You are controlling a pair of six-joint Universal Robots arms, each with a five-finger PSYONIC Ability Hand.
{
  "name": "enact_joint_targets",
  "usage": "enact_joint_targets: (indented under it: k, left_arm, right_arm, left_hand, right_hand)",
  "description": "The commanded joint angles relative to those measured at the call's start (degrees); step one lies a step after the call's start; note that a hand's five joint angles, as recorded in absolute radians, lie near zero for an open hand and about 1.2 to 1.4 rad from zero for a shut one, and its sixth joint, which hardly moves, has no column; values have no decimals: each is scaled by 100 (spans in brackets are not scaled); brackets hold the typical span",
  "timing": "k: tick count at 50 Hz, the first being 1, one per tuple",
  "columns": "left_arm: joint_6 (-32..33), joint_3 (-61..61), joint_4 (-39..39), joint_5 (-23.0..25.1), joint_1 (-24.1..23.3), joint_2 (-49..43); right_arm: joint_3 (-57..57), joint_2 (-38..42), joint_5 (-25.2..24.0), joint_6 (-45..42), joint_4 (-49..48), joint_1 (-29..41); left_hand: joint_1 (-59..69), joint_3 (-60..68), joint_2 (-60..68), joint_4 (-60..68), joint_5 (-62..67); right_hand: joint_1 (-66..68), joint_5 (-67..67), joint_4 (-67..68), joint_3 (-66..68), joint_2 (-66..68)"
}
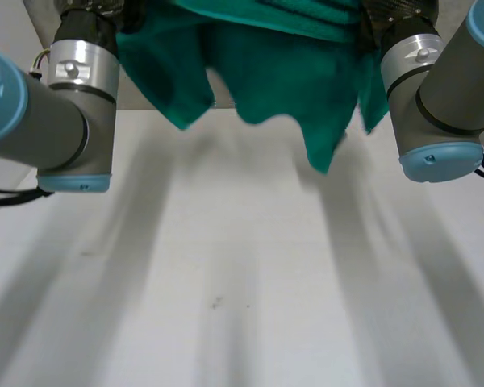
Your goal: Fold the towel.
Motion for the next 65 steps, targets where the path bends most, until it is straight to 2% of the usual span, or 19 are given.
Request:
enact_joint_targets:
  k: [1, 11, 16, 20, 23, 25, 28, 37, 41, 42, 49, 65]
  left_arm:
    - [-185, -1458, 10, 24, 0, 12]
    - [-141, -2918, -227, -99, 26, -393]
    - [-141, -3366, -622, -213, -114, -279]
    - [-177, -3411, -860, -222, -176, -51]
    - [-194, -3429, -1097, -222, -167, 274]
    - [-212, -3420, -1246, -222, -176, 468]
    - [-264, -3420, -1387, -222, -185, 661]
    - [-642, -3420, -1440, -213, -203, 934]
    - [-669, -3411, -1510, -213, -185, 952]
    - [-669, -3411, -1528, -213, -176, 952]
    - [-686, -3394, -1642, -213, -123, 1154]
    - [-827, -3341, -1651, -213, -176, 1541]
  right_arm:
    - [224, 66, -499, -2, 1114, -30]
    - [400, 1225, -543, -467, 2661, 5]
    - [699, 1367, -587, -415, 2821, -48]
    - [1076, 1052, -587, -179, 2444, -127]
    - [1900, 17, -683, 330, 1812, -556]
    - [2201, -311, -780, 480, 1644, -724]
    - [2684, -610, -1061, 683, 1564, -926]
    - [3731, -1208, -1966, 824, 1800, -1533]
    - [3907, -1208, -2187, 631, 2100, -1630]
    - [3994, -1200, -2248, 343, 2178, -1665]
    - [4294, -1182, -2239, -476, 2232, -1841]
    - [4013, -66, -2257, -494, 1924, -1779]
  left_hand:
    - [1623, 1187, 1152, 1170, 1534]
    - [1623, 1187, 1152, 1170, 1534]
    - [1623, 1187, 1152, 1170, 1534]
    - [1623, 1187, 1152, 1170, 1534]
    - [1623, 1187, 1152, 1170, 1534]
    - [1623, 1187, 1152, 1170, 1534]
    - [1623, 1187, 1152, 1170, 1534]
    - [1623, 1187, 1152, 1170, 1534]
    - [1623, 1187, 1152, 1170, 1534]
    - [1623, 1187, 1152, 1170, 1534]
    - [1623, 1187, 1152, 1170, 1534]
    - [1623, 1187, 1152, 1170, 1534]
  right_hand:
    - [2481, 1333, 1165, 1242, 1283]
    - [2481, 1333, 1165, 1242, 1283]
    - [2270, 1123, 955, 1031, 1072]
    - [1481, 333, 165, 241, 282]
    - [-1438, -2586, -2754, -2677, -2636]
    - [-2203, -3351, -3519, -3442, -3401]
    - [-2928, -4076, -4244, -4167, -4126]
    - [-3786, -4934, -5102, -5025, -4984]
    - [-3737, -4885, -5052, -4976, -4935]
    - [-3587, -4735, -4903, -4826, -4785]
    - [-3114, -4262, -4430, -4354, -4313]
    - [-1886, -3034, -3202, -3126, -3085]
